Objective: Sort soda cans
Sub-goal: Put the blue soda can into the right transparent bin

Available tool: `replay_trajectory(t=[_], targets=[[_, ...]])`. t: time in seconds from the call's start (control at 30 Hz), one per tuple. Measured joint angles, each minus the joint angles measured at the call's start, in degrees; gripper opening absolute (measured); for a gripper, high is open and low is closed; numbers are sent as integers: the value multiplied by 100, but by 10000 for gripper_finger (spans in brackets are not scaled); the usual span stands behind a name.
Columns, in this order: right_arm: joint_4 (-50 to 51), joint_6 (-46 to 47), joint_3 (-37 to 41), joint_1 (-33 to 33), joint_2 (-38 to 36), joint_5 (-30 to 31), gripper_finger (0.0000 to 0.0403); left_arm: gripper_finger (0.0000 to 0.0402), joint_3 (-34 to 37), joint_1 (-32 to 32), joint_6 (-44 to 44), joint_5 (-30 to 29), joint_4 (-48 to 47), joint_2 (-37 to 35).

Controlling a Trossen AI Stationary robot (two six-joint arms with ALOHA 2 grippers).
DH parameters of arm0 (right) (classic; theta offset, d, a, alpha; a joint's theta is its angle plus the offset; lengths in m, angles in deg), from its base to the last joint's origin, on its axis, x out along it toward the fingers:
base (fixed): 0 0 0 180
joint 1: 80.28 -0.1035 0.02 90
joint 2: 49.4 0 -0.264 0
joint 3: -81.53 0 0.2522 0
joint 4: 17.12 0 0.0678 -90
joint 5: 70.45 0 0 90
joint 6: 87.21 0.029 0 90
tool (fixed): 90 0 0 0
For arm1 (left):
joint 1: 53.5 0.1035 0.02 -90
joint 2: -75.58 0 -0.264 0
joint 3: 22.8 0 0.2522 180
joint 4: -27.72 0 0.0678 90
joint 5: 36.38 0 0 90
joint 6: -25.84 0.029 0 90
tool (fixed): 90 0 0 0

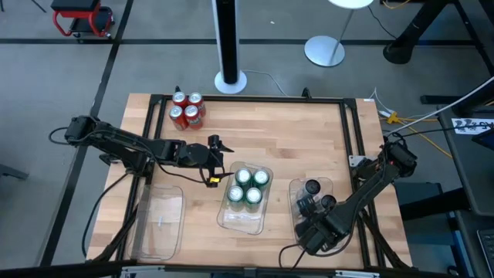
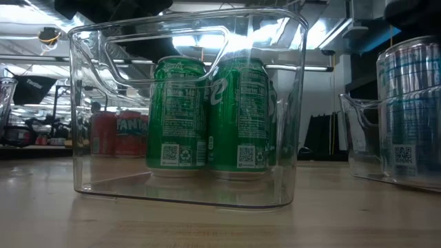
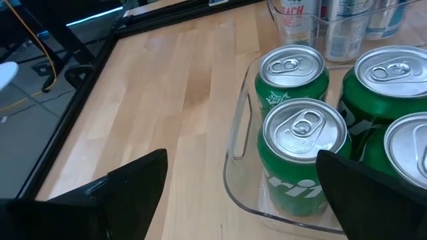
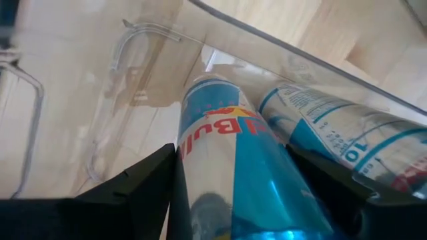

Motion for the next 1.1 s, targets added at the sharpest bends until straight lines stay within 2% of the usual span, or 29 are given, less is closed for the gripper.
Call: replay_trajectory(t=[0.67, 0.93, 1.1], targets=[[22, -5, 0, 0, -4, 35, 278, 371, -1, 1, 78, 0, -7, -1], [136, -33, -91, 4, -7, -550, 278, 371, -1, 0, 74, 0, -7, 0], [291, -123, -366, 2, -9, -430, 278, 371, -1, 0, 74, 0, -7, -1]])
